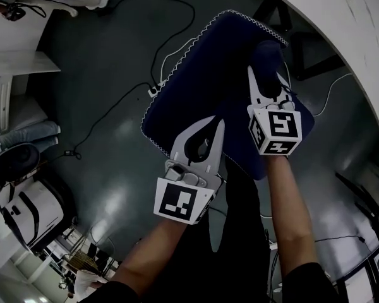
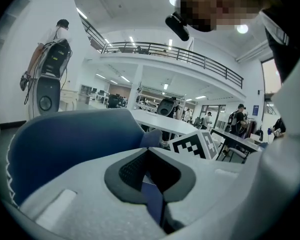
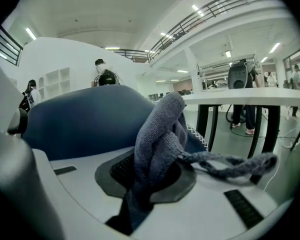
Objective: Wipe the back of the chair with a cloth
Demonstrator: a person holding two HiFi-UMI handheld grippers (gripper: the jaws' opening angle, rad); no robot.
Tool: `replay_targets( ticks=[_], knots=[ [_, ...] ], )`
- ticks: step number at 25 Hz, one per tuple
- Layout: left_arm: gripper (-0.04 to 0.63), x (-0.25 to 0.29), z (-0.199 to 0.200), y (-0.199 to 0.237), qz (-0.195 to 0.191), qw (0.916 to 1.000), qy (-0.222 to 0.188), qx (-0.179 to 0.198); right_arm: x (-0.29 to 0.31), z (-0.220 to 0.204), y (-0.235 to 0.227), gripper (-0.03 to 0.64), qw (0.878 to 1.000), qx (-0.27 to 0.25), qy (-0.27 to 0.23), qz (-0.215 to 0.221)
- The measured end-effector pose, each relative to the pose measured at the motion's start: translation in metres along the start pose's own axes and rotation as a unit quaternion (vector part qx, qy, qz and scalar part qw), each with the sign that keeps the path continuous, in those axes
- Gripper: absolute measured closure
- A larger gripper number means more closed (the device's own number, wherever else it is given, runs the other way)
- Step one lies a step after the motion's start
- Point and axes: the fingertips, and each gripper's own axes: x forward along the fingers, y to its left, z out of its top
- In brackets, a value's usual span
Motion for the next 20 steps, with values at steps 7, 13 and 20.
replay_targets(
  ticks=[7, 13, 20],
  knots=[
    [0.586, 0.014, 0.0, 0.008, 0.004, 1.0, -0.002, -0.001, 0.018, 0.006, 0.0, 0.543, 1.0, 0.002, 0.003, 0.012],
    [0.586, 0.002, -0.003, 0.014, 0.012, 0.9999, 0.002, -0.007, 0.018, 0.009, 0.024, 0.543, 0.998, -0.029, 0.005, 0.052],
    [0.586, -0.033, -0.005, 0.017, 0.016, 0.9997, -0.005, -0.017, 0.003, -0.001, 0.077, 0.543, 0.994, -0.059, 0.012, 0.091]
  ],
)
